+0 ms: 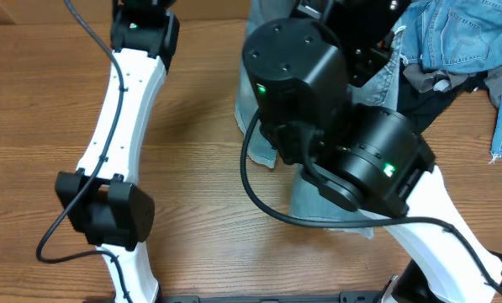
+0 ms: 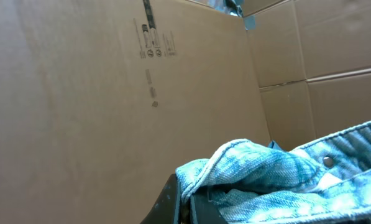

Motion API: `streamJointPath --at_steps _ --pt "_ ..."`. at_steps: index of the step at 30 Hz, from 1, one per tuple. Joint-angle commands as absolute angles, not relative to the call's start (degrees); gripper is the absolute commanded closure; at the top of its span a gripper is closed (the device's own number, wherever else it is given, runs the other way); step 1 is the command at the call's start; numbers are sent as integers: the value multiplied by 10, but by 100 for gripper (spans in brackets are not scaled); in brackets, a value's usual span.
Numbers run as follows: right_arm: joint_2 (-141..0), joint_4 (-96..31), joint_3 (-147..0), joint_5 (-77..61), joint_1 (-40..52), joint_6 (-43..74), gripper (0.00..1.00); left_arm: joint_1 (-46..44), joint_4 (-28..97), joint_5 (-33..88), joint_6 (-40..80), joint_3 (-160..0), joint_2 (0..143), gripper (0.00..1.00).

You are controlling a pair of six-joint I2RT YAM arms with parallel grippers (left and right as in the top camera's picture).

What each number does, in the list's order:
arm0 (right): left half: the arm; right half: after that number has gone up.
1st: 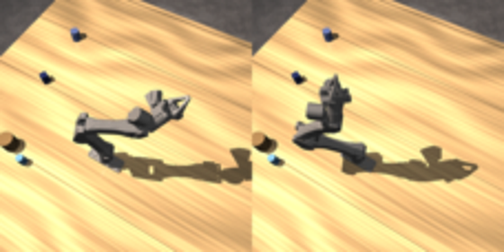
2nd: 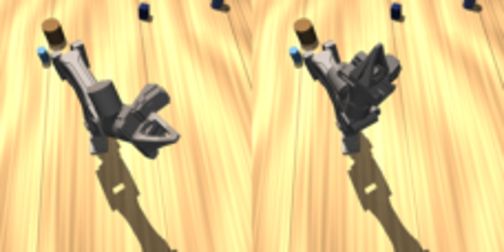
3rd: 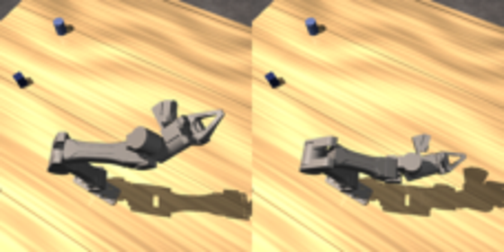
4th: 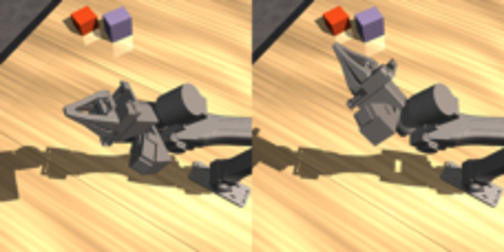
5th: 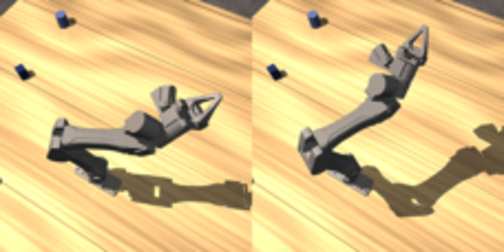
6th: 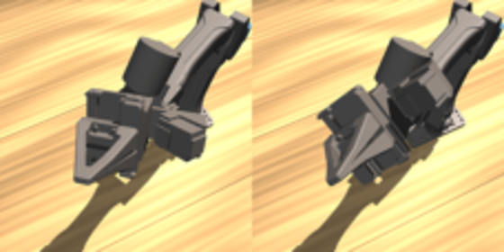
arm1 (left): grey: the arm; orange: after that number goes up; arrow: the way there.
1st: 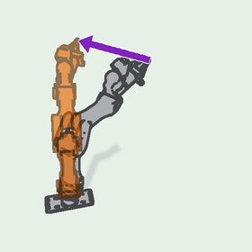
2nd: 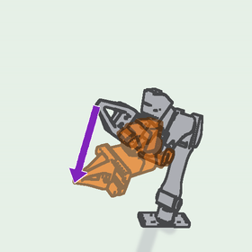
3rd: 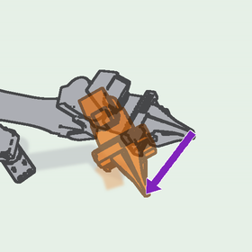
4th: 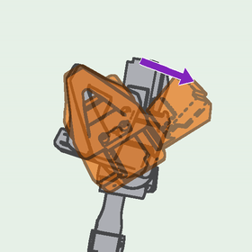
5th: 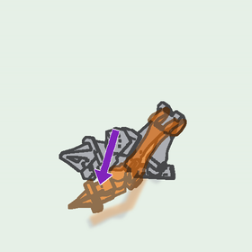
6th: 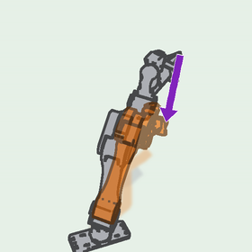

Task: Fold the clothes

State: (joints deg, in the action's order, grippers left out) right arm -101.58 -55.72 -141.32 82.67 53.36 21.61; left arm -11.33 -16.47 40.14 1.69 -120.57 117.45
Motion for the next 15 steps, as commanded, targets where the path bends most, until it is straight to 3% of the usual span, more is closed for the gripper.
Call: streamJointPath --at_steps 1,8,12,15 --pt "-1003 -563 -1428 897 503 208 96 -133 -182 385 28 -1258 1218 96" --pt "-999 -518 -1429 900 450 141 96 -188 -188 355 25 -1361 1291 96" --pt "-1019 -528 -1410 872 496 150 96 -156 -28 366 -33 -1361 1291 96" --pt "-1049 -609 -1406 768 511 237 96 -117 96 402 -81 -1361 1291 96"
